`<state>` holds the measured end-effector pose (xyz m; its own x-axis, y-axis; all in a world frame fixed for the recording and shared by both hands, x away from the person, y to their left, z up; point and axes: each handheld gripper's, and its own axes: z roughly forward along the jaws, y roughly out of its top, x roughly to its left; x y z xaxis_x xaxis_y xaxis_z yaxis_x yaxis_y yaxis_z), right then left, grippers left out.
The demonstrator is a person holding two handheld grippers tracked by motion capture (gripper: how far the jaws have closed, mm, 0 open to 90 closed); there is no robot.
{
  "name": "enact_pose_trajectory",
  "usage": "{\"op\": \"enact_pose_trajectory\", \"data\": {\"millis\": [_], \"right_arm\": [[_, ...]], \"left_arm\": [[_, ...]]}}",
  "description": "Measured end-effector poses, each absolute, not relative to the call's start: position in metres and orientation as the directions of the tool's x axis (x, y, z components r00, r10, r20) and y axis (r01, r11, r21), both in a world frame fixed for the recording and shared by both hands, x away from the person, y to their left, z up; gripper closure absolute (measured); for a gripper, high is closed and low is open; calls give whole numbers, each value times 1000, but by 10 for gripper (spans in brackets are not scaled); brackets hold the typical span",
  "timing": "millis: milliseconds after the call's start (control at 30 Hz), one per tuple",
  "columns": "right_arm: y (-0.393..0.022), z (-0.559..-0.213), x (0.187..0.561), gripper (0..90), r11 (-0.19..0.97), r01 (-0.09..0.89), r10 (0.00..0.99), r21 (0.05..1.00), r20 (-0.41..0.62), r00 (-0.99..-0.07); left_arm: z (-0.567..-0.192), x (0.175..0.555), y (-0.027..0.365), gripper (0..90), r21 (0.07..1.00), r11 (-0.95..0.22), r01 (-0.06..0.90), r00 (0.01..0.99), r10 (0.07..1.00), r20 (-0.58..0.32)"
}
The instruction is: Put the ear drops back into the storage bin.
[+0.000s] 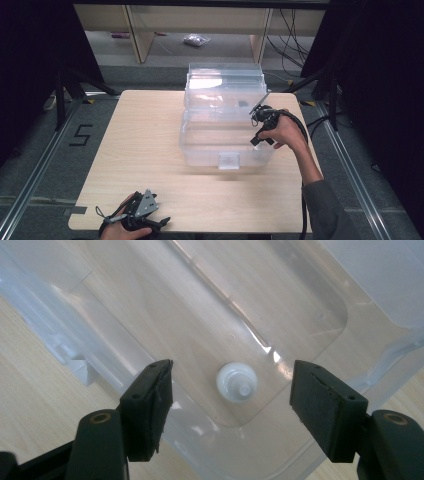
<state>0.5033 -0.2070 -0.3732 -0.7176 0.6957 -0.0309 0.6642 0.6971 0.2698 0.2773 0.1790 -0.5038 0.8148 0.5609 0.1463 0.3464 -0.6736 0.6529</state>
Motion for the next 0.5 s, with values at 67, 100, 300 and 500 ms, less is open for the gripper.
{"op": "enact_pose_trajectory", "data": {"millis": [67,100,300,500], "right_arm": [[-207,-372,501,343,704,657,690,271,-38,-723],[-206,-371,500,342,704,656,689,273,-38,-724],[-205,-366,493,331,707,643,681,296,-40,-731],[-203,-365,489,322,710,634,675,307,-39,-737]], "left_arm": [[-504,277,179,157,655,-670,350,815,563,140],[-504,278,179,156,654,-671,349,815,561,141],[-505,277,178,156,658,-660,362,811,571,128],[-507,277,177,156,674,-637,374,796,594,120]]}}
